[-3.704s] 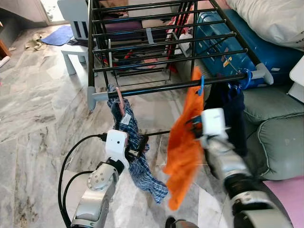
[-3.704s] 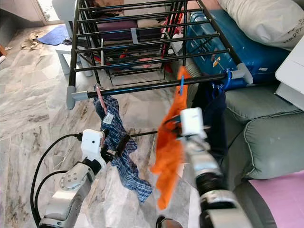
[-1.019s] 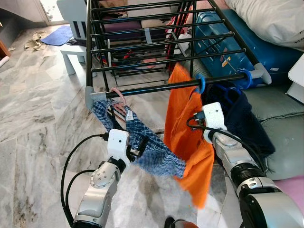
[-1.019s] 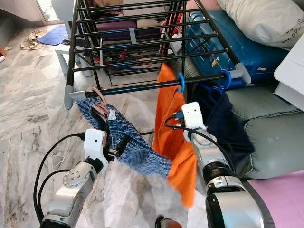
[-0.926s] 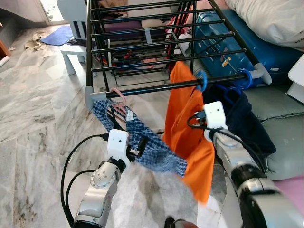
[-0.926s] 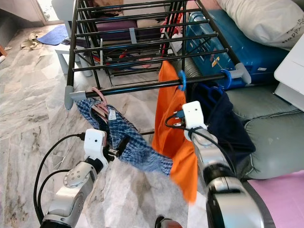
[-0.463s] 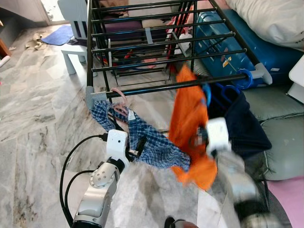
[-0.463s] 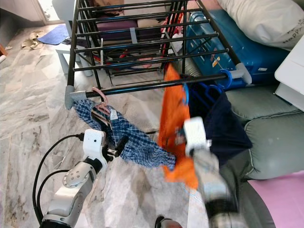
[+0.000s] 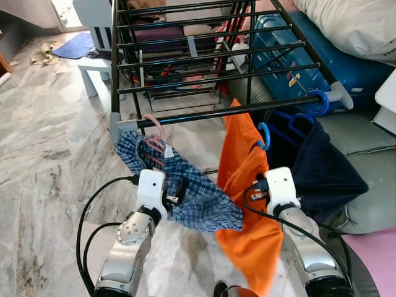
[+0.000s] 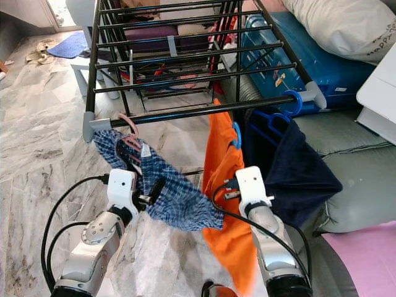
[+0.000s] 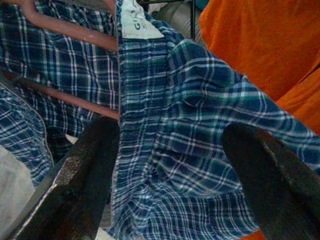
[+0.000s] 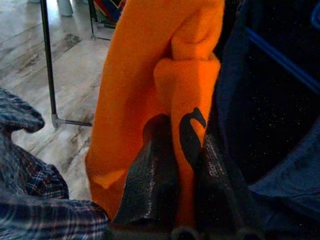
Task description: Hang hanger
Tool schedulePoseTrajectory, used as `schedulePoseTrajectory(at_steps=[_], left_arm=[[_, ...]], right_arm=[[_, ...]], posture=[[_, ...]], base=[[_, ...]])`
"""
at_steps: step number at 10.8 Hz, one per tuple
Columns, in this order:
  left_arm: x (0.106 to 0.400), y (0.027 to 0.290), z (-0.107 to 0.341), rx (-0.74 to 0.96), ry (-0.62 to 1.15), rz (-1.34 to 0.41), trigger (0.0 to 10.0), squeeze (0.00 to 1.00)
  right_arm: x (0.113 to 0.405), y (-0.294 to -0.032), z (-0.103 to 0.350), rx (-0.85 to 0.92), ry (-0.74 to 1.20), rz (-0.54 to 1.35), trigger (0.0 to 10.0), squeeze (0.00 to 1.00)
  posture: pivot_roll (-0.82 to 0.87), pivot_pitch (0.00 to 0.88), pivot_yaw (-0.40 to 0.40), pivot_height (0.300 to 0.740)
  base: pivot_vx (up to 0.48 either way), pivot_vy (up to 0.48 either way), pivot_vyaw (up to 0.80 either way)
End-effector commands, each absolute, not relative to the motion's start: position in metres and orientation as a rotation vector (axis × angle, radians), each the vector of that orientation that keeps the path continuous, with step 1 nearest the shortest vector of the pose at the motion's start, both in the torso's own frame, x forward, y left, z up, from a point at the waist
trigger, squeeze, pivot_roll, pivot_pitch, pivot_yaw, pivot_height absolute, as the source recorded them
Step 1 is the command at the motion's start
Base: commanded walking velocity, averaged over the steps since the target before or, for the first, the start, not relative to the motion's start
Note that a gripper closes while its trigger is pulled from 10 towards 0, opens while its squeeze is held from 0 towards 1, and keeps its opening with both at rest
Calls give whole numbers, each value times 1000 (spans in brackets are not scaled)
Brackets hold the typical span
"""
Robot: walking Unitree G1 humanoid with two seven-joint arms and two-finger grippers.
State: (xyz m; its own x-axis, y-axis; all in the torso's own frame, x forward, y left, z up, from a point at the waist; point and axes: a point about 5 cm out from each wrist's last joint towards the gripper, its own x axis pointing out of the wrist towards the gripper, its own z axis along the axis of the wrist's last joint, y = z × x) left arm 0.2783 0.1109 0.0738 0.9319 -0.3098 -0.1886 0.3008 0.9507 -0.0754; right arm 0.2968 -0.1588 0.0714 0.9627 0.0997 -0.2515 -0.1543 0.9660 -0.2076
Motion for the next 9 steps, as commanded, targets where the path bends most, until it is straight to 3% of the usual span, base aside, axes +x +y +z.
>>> schedulePoseTrajectory(at_steps=[1, 7, 9], left_arm=[[278, 114, 73, -39, 212, -300, 10000, 0], [280, 114, 74, -34, 207, -295, 10000, 0], [281, 116, 75, -19, 202, -282, 10000, 0]], right_arm=[[296, -154, 78, -226, 217, 141, 10000, 0], [291, -152, 78, -202, 245, 128, 10000, 0], [291, -154, 76, -212, 262, 126, 10000, 0]], posture=[[-149, 146, 9, 740], [-148, 135, 11, 740], [-130, 117, 19, 740]], base=[[0, 0, 0], [-322, 0, 0], [0, 0, 0]])
